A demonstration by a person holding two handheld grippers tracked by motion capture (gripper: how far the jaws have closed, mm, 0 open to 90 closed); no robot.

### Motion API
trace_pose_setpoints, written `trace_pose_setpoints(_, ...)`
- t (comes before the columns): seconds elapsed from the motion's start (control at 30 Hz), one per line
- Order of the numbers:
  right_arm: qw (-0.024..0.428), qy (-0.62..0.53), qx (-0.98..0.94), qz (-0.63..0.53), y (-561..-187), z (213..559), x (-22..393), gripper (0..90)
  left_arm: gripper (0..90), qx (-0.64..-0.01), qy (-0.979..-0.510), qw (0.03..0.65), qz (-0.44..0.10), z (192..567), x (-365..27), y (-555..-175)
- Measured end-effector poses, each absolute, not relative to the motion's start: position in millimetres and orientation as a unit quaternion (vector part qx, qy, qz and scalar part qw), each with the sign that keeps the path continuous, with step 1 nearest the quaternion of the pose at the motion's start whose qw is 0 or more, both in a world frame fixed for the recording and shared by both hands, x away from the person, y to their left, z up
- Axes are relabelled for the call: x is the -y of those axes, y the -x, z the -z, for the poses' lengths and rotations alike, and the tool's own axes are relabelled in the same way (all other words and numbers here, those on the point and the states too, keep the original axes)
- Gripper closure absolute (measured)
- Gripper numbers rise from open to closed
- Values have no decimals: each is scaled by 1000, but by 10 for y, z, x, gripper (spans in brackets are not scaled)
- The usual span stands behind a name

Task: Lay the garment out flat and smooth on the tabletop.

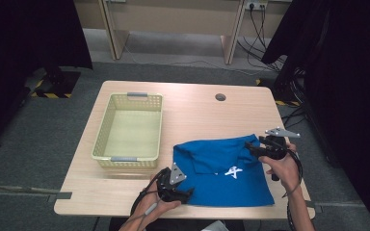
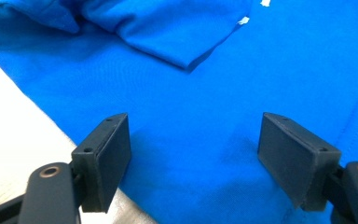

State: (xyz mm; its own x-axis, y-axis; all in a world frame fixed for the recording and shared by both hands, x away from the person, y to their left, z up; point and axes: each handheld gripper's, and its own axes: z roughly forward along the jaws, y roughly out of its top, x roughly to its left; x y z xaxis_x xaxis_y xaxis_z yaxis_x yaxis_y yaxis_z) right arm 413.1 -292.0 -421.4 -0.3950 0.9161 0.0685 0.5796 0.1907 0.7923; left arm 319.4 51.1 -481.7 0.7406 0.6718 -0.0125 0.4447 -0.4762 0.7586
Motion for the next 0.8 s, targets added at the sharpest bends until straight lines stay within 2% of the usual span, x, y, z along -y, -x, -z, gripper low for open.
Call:
trace_pose_setpoints(0.43,198,-476,-758,-400,-3660,4310,2685,255,226,-333,-846,390,-146,4815,-506,-3219)
trace_pose_setpoints(0.53,195,-467,-767,-395,-3529,4388,2650,241,178,-333,-840,393,-173,4773,-491,-3269)
trace_pose_setpoints(0.8,201,-457,-777,-383,-3278,4509,2630,238,163,-311,-835,410,-194,4585,-217,-3428)
